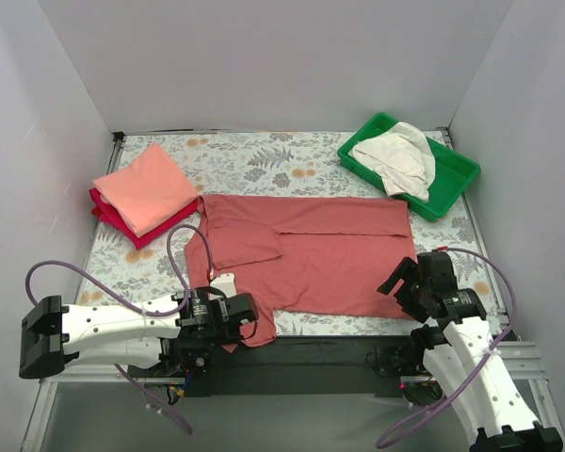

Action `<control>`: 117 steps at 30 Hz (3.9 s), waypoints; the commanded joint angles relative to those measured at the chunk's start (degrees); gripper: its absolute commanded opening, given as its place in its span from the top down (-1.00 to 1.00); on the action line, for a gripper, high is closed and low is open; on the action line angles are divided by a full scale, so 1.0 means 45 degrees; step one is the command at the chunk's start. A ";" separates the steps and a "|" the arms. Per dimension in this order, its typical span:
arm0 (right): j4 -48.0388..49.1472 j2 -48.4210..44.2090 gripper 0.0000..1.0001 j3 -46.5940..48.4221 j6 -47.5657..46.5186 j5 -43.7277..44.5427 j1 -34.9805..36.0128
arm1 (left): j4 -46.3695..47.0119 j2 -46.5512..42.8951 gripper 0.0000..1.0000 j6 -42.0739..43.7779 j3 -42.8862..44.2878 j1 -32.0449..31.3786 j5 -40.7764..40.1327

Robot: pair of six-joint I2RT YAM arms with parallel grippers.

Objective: Fold and stack the t-shirts
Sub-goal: Fold the tshirt

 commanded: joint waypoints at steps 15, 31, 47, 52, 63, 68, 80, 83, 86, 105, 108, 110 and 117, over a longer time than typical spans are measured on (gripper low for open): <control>-0.0049 0.1563 -0.68 0.0089 0.1249 -0.0625 -0.0059 | -0.0073 -0.0057 1.00 -0.1382 0.1116 0.0056 -0.1757; 0.0186 0.3417 -0.44 0.0421 0.1053 -0.0468 -0.0040 | 0.0061 0.0158 1.00 -0.0603 0.1546 0.1461 -0.1719; 0.0889 0.5801 0.31 0.0792 0.0351 -0.0194 -0.0039 | 0.0728 0.0431 1.00 0.1215 0.1643 0.3571 -0.1075; 0.0870 0.5860 0.72 0.0870 0.0214 -0.0156 -0.0059 | 0.0941 0.0374 1.00 0.1391 0.1624 0.3709 -0.1113; 0.0889 0.5879 0.97 0.2040 -0.0898 -0.0137 -0.0040 | 0.1489 0.0703 1.00 0.2095 0.2229 0.4353 -0.1913; 0.0947 0.5977 0.97 0.3212 -0.1446 0.0313 -0.0059 | 0.2094 0.1173 1.00 0.2485 0.2736 0.4840 -0.2458; 0.1708 0.7051 0.97 0.4854 -0.2735 0.0527 -0.0039 | 0.3616 0.1818 1.00 0.4006 0.4026 0.6227 -0.3612; 0.1982 0.7285 0.97 0.5147 -0.2852 0.0626 -0.0059 | 0.3774 0.2188 1.00 0.4359 0.4455 0.6637 -0.3768; 0.2236 0.7675 0.97 0.5343 -0.2989 0.0586 -0.0059 | 0.3949 0.2540 1.00 0.4632 0.4730 0.6969 -0.3983; 0.3350 0.9630 0.97 0.6573 -0.3204 0.0958 -0.0137 | 0.6958 0.4337 1.00 0.6957 0.5452 0.8943 -0.3457; 0.3467 0.9863 0.97 0.6768 -0.3185 0.0938 -0.0176 | 0.7425 0.4435 1.00 0.7385 0.5452 0.9099 -0.3243; 0.3545 0.9981 0.97 0.6847 -0.3185 0.0938 -0.0215 | 0.7855 0.4610 1.00 0.7641 0.5510 0.9177 -0.2989; 0.3876 1.0391 0.97 0.7022 -0.3204 0.0821 -0.0332 | 0.8325 0.5567 1.00 0.8267 0.5862 0.9314 -0.2655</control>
